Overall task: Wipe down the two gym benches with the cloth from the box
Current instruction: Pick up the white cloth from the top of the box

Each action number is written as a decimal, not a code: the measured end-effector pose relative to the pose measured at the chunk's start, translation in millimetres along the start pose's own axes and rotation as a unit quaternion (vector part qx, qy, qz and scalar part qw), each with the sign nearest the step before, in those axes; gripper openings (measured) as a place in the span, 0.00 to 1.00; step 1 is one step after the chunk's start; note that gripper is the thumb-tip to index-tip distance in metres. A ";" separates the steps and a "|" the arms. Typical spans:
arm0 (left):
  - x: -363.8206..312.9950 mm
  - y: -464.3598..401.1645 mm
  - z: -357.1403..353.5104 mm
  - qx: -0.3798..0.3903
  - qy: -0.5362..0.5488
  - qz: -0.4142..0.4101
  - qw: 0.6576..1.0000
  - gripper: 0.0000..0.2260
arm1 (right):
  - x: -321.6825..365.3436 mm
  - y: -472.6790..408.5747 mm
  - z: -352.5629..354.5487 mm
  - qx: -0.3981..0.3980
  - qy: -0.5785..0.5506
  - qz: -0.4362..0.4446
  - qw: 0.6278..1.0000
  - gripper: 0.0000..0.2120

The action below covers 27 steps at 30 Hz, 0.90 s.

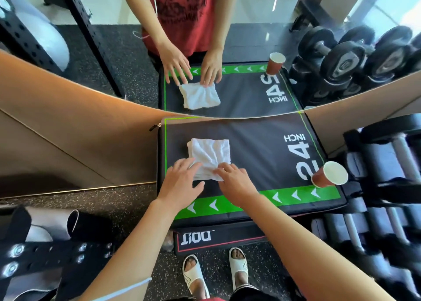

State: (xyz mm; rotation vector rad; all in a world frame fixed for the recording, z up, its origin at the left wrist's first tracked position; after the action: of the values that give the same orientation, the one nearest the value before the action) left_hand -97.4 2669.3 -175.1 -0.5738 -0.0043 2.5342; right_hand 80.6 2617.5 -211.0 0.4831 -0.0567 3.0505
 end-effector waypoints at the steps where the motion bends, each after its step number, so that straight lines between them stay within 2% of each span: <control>1: -7.4 -0.3 -5.6 0.006 0.001 -0.004 1.000 0.25 | -6.2 9.3 2.5 -0.007 -0.004 -0.002 1.000 0.19; 9: -62.9 0.2 -54.0 0.056 0.006 -0.030 0.998 0.23 | -59.8 68.0 17.3 0.006 0.017 -0.004 1.000 0.17; 13: -73.2 8.4 -65.1 0.068 0.004 -0.020 0.998 0.24 | -70.1 68.6 31.3 -0.011 -0.029 0.023 0.999 0.12; 17: -69.0 19.6 -64.9 0.058 -0.002 0.015 0.998 0.24 | -64.1 45.5 42.7 -0.057 -0.061 0.059 0.995 0.22; 22: -68.7 28.4 -62.0 0.030 -0.011 0.046 0.998 0.21 | -61.7 17.9 21.1 0.035 -0.028 0.099 0.994 0.37; 24: -68.1 32.3 -61.7 0.018 -0.008 0.057 0.998 0.20 | -65.2 20.2 12.2 0.045 -0.037 0.104 0.993 0.37; 27: -70.8 38.1 -63.8 0.010 -0.006 0.061 0.998 0.19 | -68.3 28.0 10.8 0.013 -0.059 0.101 0.993 0.34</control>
State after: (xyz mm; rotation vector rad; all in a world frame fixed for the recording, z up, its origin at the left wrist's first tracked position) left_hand -36.8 2593.9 -209.4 -0.5654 0.0540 2.6527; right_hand 147.2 2585.9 -222.7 0.7015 -0.0763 3.2192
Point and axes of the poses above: each hand's wrist, its own y-axis away from the middle knuckle, its own z-axis out of the back of the hand, x = y × z, the point moved 5 cm from there along -y, towards the middle knuckle, and after that the axes turned 13 degrees about -x, right-handed, at the moved point
